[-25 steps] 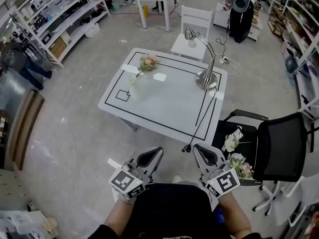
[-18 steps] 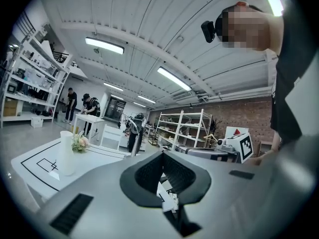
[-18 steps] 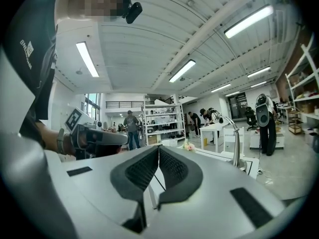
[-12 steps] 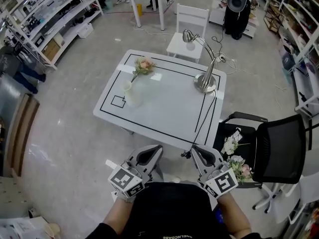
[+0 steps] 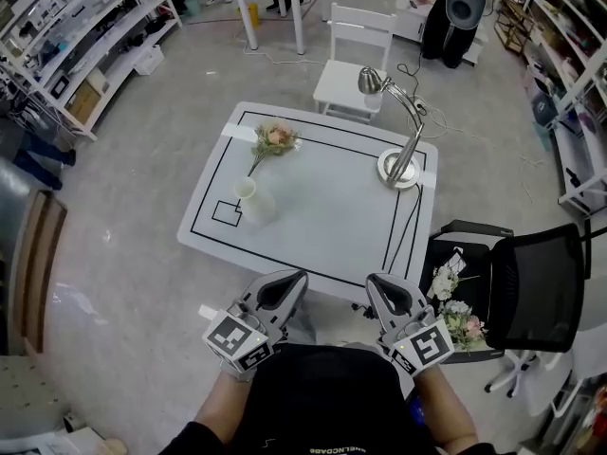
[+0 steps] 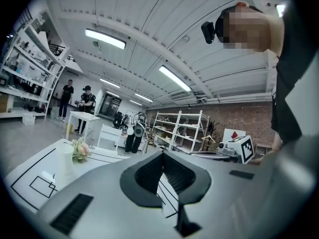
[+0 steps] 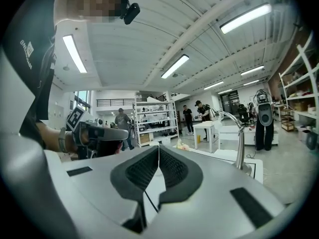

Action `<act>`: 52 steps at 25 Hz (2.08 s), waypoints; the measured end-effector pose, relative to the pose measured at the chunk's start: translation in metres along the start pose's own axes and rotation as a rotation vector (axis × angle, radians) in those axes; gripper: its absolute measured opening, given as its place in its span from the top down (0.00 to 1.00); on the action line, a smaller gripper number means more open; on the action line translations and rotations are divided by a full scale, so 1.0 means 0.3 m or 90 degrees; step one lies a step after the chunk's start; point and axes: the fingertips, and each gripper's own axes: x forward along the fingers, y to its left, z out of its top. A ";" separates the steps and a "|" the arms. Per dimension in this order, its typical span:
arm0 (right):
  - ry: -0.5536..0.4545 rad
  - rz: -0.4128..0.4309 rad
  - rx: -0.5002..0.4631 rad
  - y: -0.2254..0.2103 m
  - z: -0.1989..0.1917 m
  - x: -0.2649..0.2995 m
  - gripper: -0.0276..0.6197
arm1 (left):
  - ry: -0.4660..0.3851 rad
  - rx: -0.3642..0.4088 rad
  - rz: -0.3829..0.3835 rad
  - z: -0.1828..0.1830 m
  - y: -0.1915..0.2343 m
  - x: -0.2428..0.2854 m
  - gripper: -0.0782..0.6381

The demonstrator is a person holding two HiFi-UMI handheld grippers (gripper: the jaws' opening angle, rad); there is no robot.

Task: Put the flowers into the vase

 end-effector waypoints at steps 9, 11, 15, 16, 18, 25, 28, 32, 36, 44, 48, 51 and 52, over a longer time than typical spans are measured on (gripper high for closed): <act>0.013 -0.032 0.009 -0.046 0.041 0.233 0.94 | 0.001 -0.001 -0.002 0.124 0.273 0.008 0.89; 0.015 -0.040 0.015 -0.051 0.042 0.290 0.94 | 0.004 -0.003 0.000 0.145 0.347 -0.001 0.89; 0.021 -0.051 0.022 -0.048 0.045 0.394 0.94 | 0.009 -0.009 0.002 0.181 0.489 -0.013 0.89; 0.023 -0.054 0.024 -0.047 0.044 0.418 0.94 | 0.010 -0.010 0.004 0.190 0.522 -0.018 0.89; 0.026 -0.061 0.027 -0.044 0.039 0.464 0.94 | 0.010 -0.013 0.009 0.206 0.587 -0.028 0.89; 0.045 -0.085 0.028 -0.027 0.030 0.583 0.94 | 0.020 -0.023 0.017 0.229 0.783 -0.065 0.89; 0.054 -0.095 0.028 -0.033 0.032 0.614 0.94 | 0.023 -0.029 0.024 0.237 0.868 -0.065 0.89; 0.078 -0.098 0.045 -0.016 0.032 0.637 0.94 | 0.024 -0.044 0.032 0.237 0.968 -0.054 0.89; 0.081 -0.109 0.038 -0.030 0.032 0.642 0.94 | 0.044 -0.044 0.035 0.209 1.037 -0.014 0.87; 0.117 -0.113 0.058 -0.045 0.012 0.628 0.94 | 0.083 -0.079 0.054 0.109 1.147 0.087 0.74; 0.129 -0.130 0.066 -0.088 0.001 0.602 0.94 | 0.114 -0.076 0.061 0.061 1.214 0.156 0.68; 0.135 -0.144 0.071 -0.114 -0.016 0.590 0.94 | 0.140 -0.069 0.061 0.016 1.259 0.212 0.64; 0.137 -0.149 0.073 -0.122 -0.020 0.587 0.94 | 0.148 -0.069 0.061 0.003 1.274 0.229 0.63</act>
